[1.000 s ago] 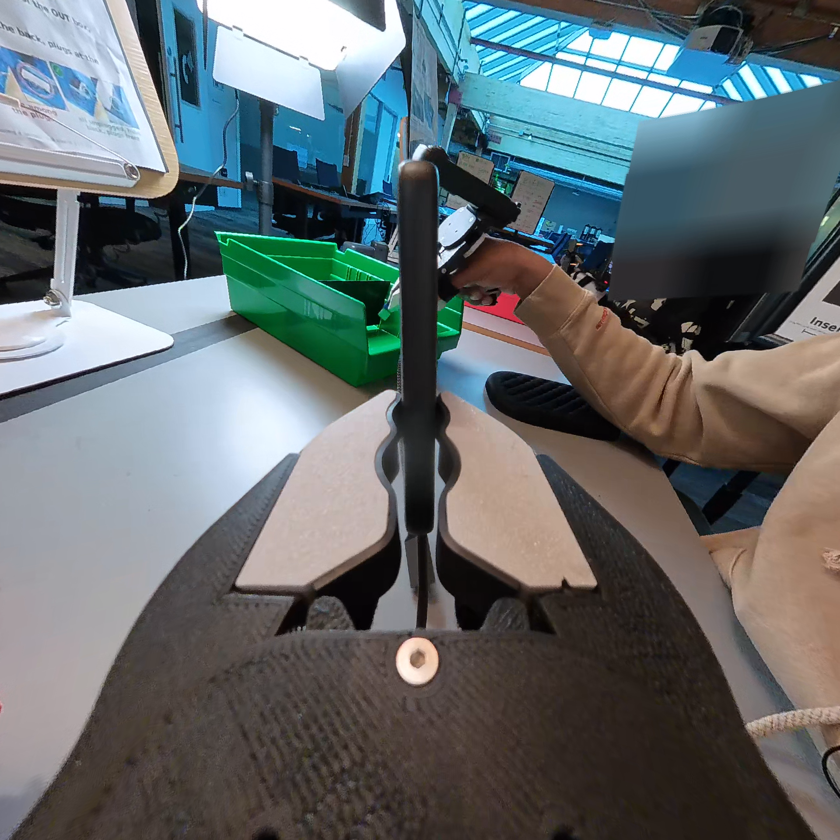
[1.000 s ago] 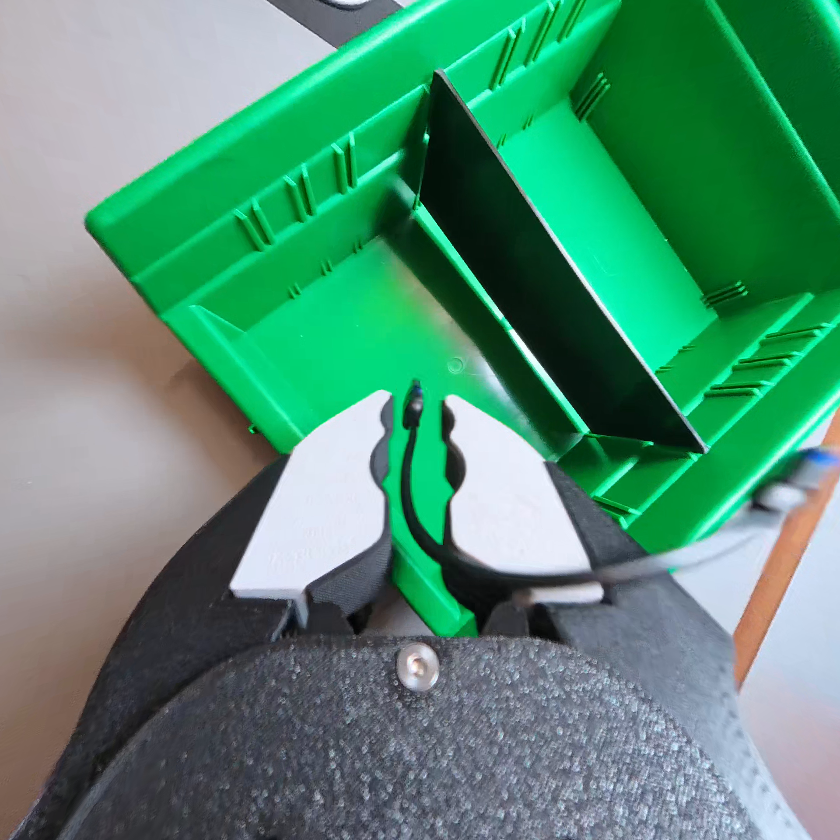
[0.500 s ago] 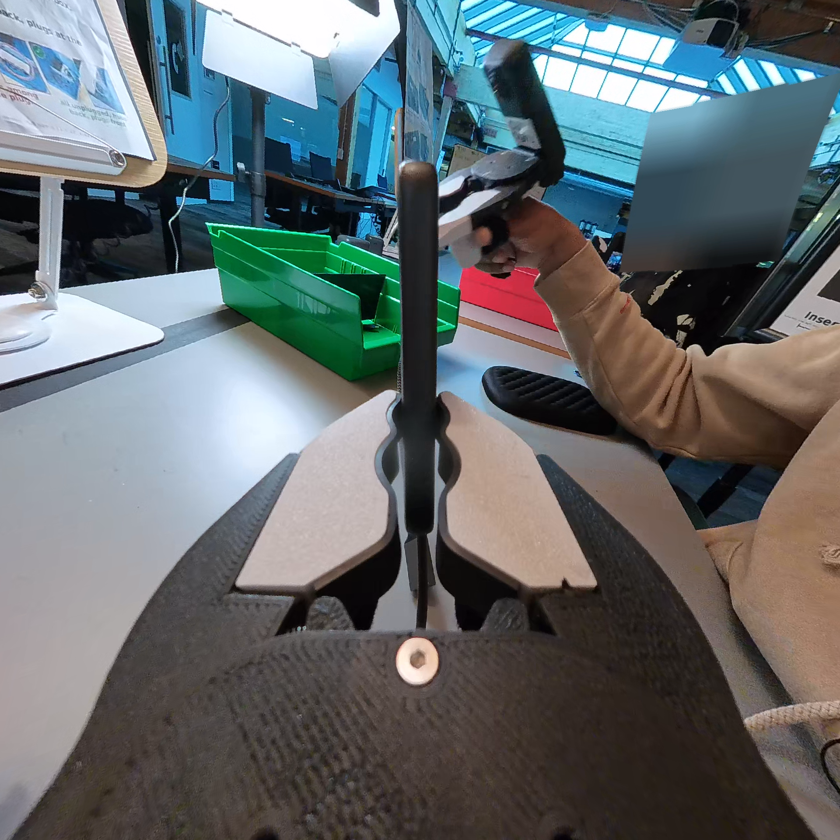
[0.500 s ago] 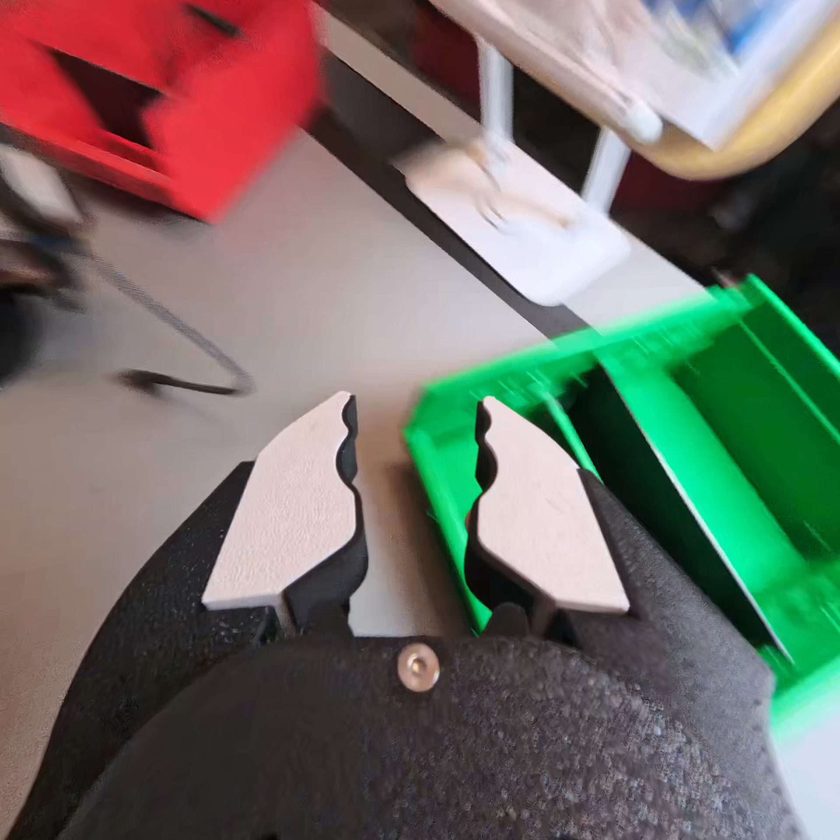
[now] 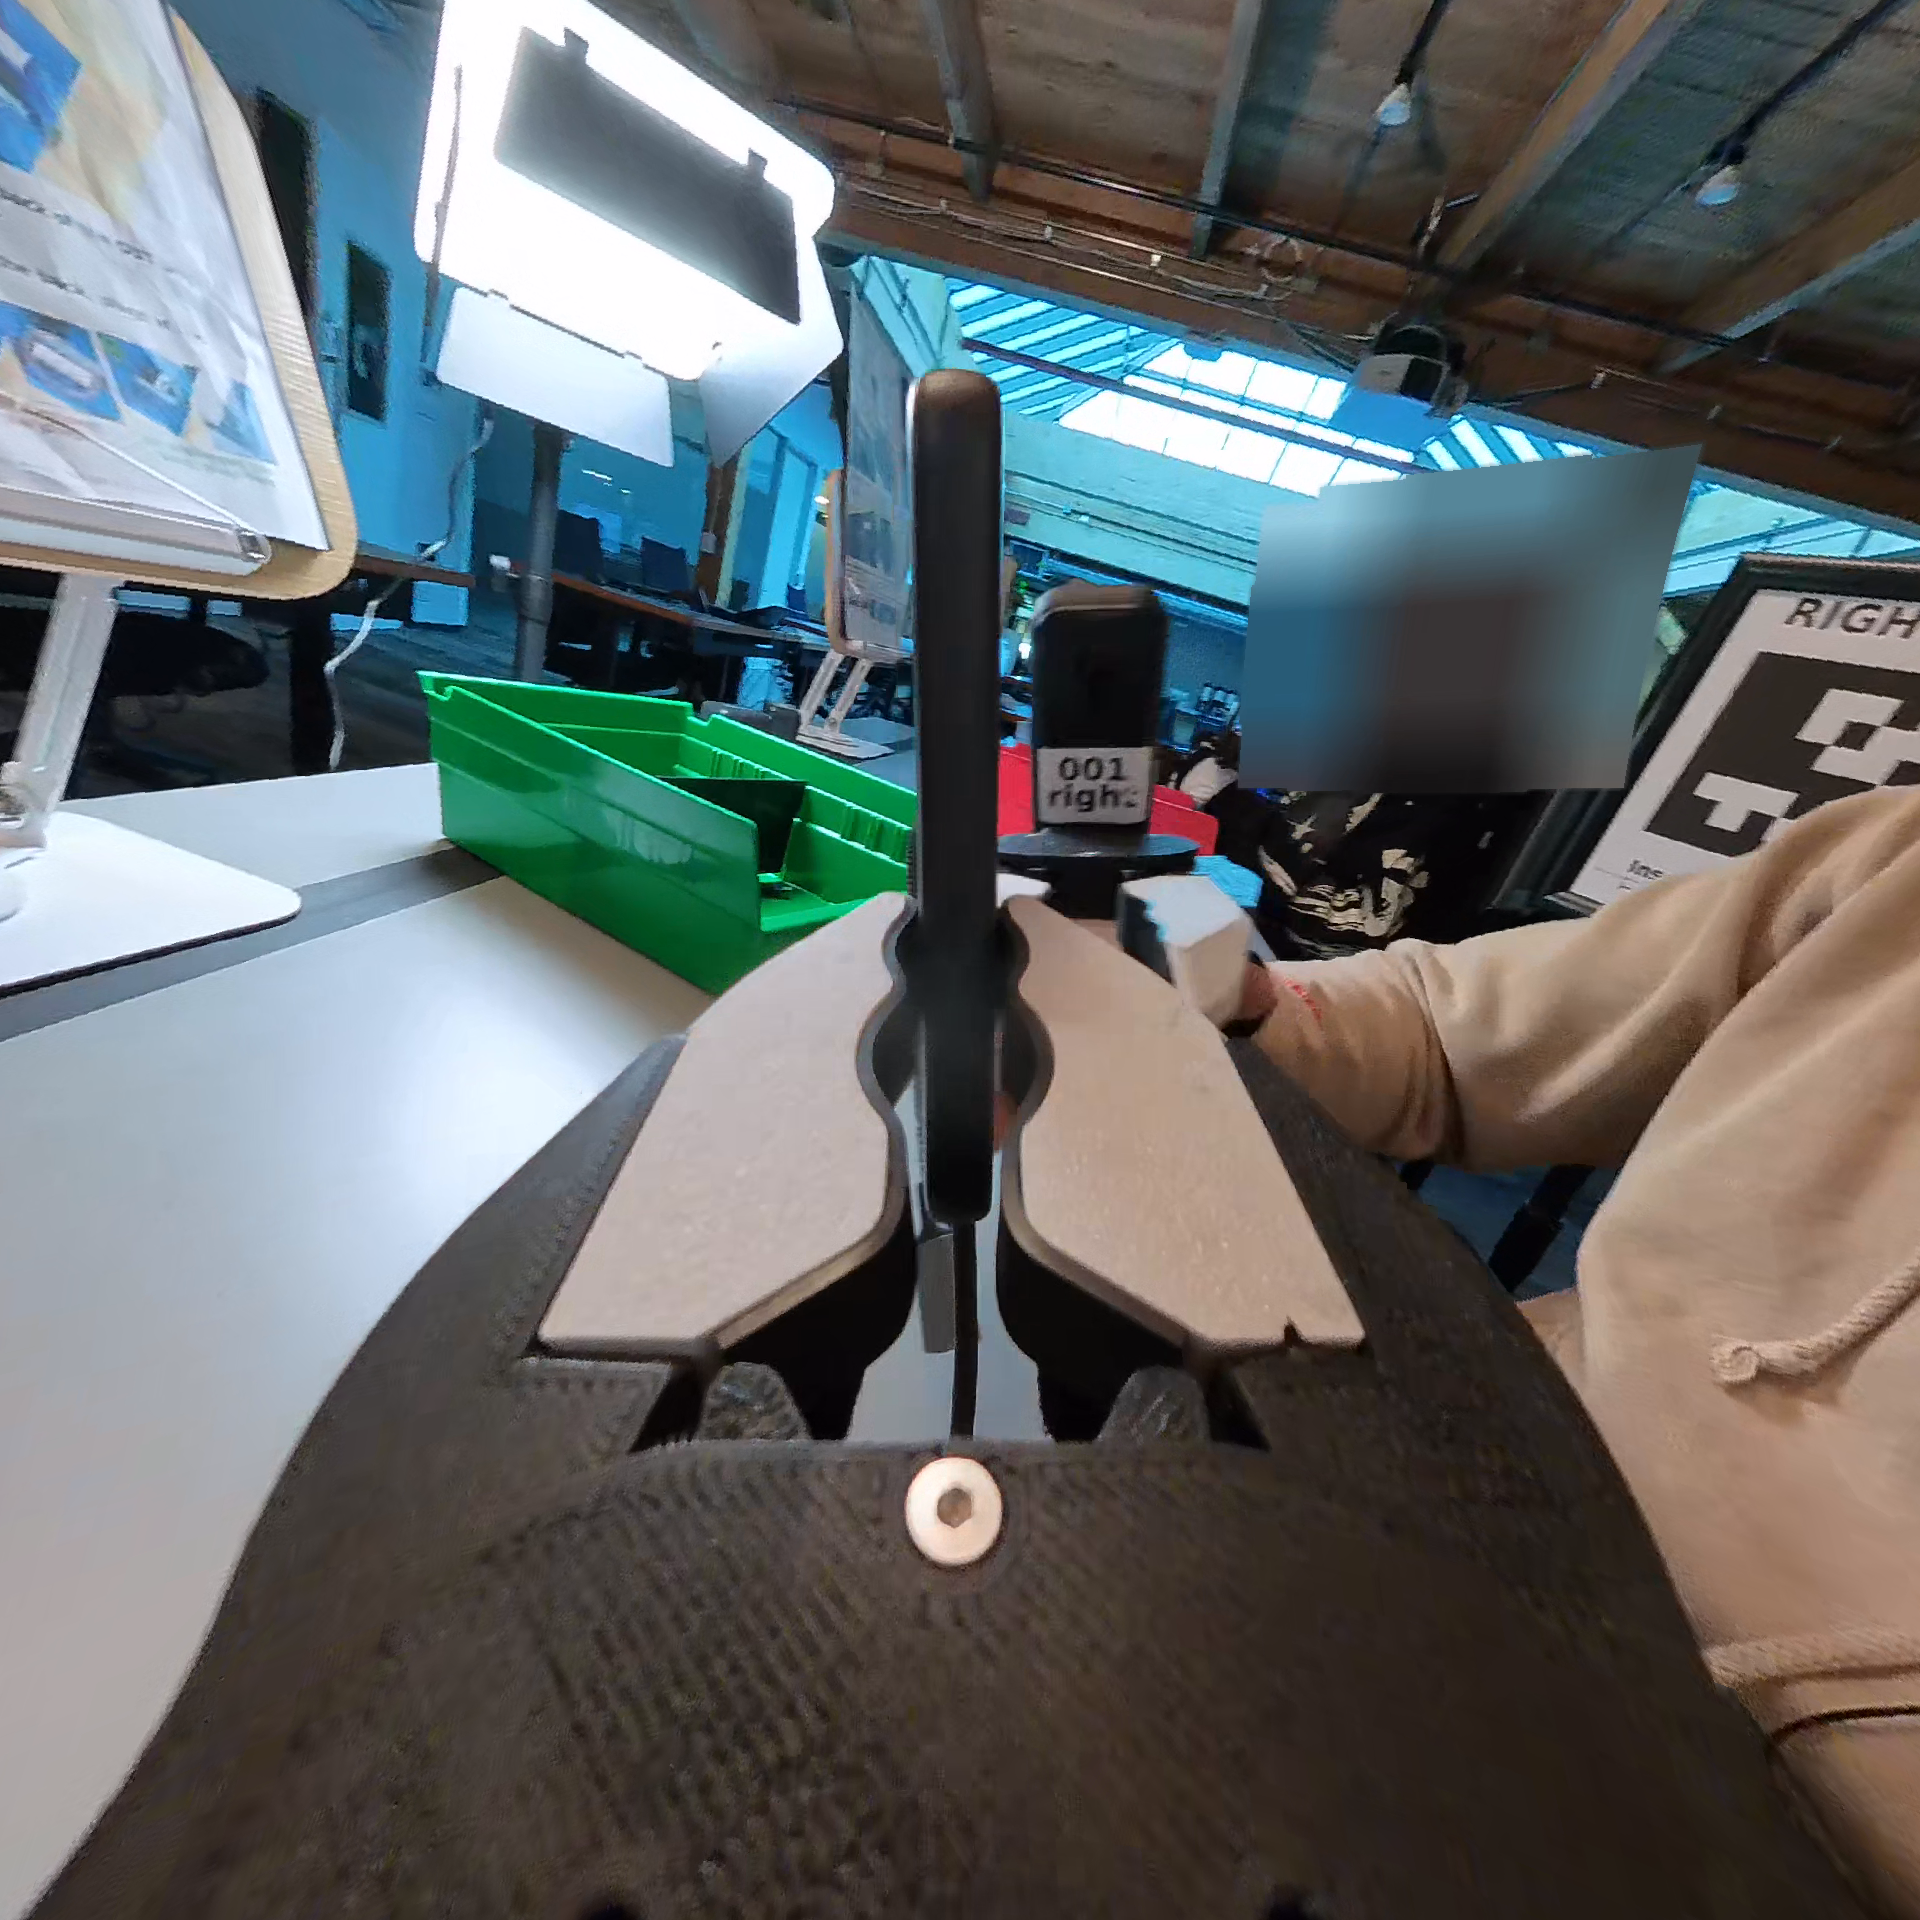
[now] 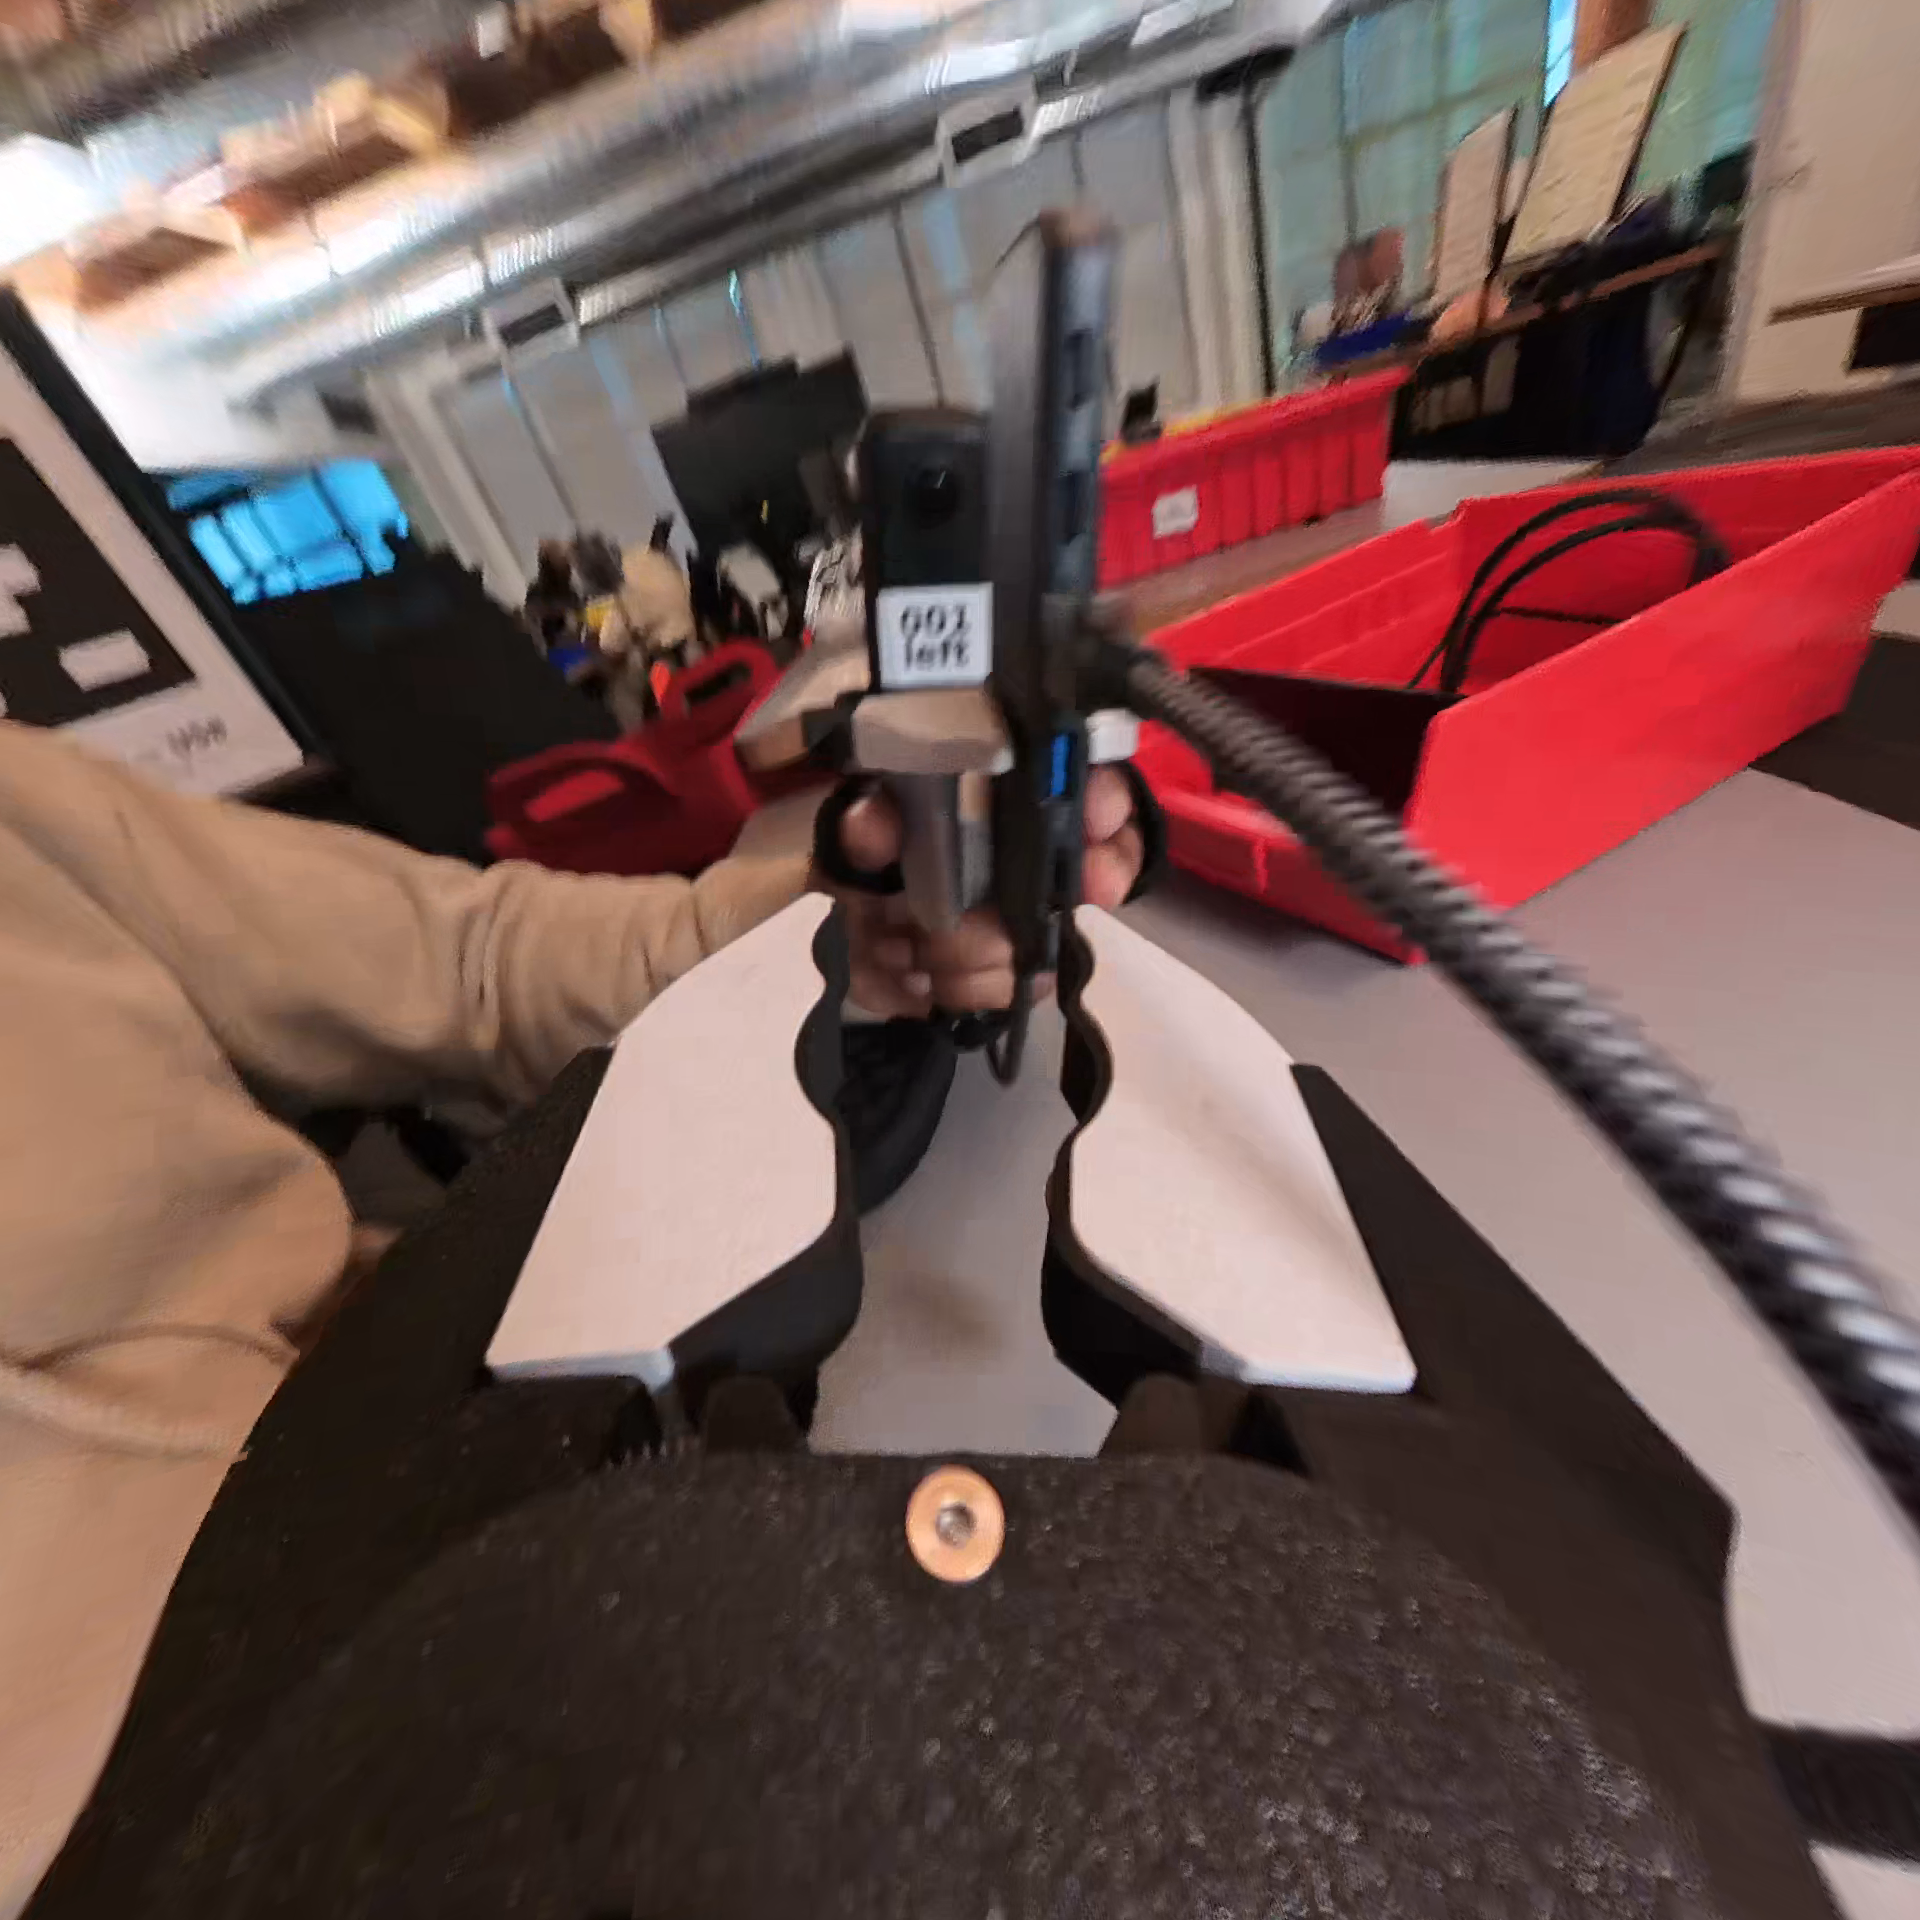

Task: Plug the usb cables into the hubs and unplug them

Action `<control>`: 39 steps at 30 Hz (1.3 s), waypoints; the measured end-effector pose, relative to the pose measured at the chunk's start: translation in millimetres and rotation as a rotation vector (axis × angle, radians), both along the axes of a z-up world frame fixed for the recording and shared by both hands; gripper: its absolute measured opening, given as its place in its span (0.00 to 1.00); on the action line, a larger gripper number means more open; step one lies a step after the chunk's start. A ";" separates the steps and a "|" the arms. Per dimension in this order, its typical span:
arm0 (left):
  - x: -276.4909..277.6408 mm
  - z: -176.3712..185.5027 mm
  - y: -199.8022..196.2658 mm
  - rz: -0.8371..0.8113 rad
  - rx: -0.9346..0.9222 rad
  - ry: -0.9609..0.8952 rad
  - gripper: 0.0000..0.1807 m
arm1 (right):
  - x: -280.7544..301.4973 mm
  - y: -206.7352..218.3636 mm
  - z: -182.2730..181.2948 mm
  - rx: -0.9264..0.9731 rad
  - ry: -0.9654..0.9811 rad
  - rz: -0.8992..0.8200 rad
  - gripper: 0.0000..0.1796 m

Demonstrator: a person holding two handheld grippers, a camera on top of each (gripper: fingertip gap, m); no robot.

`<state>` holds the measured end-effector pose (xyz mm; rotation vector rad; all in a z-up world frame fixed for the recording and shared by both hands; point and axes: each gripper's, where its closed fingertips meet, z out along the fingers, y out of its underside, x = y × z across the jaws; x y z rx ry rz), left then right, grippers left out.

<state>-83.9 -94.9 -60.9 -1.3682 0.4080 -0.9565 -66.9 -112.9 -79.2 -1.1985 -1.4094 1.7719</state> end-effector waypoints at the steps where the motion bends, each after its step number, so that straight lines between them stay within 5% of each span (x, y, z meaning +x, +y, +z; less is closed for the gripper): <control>1: 3.7 0.0 -1.7 -0.020 0.001 0.001 0.07 | 1.3 7.1 5.8 -0.026 0.039 -0.036 0.22; 6: 24.5 -6.5 -6.4 -0.095 -0.026 0.039 0.07 | 15.9 18.3 29.5 -0.033 0.145 -0.055 0.21; 18: 41.7 -20.8 -9.2 -0.154 -0.103 0.123 0.07 | 17.4 15.3 18.5 0.023 0.117 -0.025 0.06; 24: 34.6 -1.8 -12.6 -0.112 -0.005 0.060 0.13 | 17.5 11.3 14.8 0.042 0.117 -0.006 0.05; 39: 28.5 34.3 -20.1 -0.031 0.103 0.057 0.07 | 22.7 7.4 51.4 -0.031 0.306 -0.035 0.05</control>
